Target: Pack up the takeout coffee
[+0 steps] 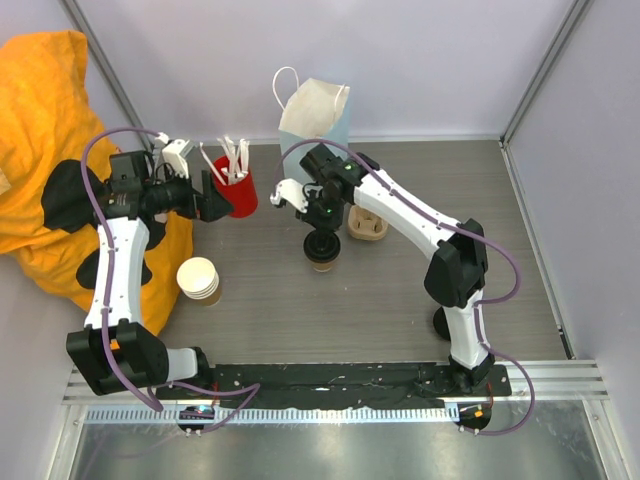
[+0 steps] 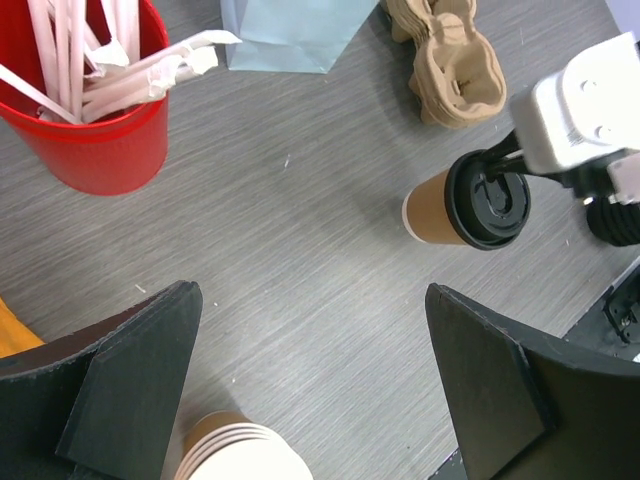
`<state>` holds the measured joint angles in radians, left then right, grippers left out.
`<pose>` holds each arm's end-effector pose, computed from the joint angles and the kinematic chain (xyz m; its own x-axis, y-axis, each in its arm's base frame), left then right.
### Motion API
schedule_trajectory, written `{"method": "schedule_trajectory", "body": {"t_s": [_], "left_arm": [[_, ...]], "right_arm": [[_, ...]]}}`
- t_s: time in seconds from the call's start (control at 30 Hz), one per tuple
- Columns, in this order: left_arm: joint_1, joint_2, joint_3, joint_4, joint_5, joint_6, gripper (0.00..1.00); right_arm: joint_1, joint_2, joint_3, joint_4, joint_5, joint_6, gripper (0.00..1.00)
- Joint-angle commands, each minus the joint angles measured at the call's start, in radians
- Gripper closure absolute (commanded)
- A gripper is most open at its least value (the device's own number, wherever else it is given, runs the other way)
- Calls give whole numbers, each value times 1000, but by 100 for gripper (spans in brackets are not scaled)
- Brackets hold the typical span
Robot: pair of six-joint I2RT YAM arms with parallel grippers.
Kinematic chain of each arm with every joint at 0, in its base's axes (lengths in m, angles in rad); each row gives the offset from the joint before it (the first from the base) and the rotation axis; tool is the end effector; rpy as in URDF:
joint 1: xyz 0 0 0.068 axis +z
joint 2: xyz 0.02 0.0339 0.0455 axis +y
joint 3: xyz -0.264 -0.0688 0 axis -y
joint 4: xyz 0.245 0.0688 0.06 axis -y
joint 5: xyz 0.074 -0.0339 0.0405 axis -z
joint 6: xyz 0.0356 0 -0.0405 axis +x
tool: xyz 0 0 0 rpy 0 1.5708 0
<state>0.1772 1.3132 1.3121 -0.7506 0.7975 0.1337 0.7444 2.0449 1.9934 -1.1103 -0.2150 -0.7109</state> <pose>0.2703 0.0225 0.3610 -0.6140 -0.0154 -0.7891 0.4776 0.7888 -0.3869 0.3123 0.2980 0.2959 -0.0387 -0.9024 -0.4291 -0.9892 0.0953 -0.1112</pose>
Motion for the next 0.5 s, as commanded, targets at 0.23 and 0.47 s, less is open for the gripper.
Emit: {"method": "schedule_trajectory", "body": {"t_s": [0.23,0.47], "left_arm": [[-67,58,211,109,-156,-74,0],[-247,239,543,44,-276,33,0]], "right_arm": [[-105,-160,116,-69,29,148,99],[-307,-279,99,-95,-26,171,99]]}}
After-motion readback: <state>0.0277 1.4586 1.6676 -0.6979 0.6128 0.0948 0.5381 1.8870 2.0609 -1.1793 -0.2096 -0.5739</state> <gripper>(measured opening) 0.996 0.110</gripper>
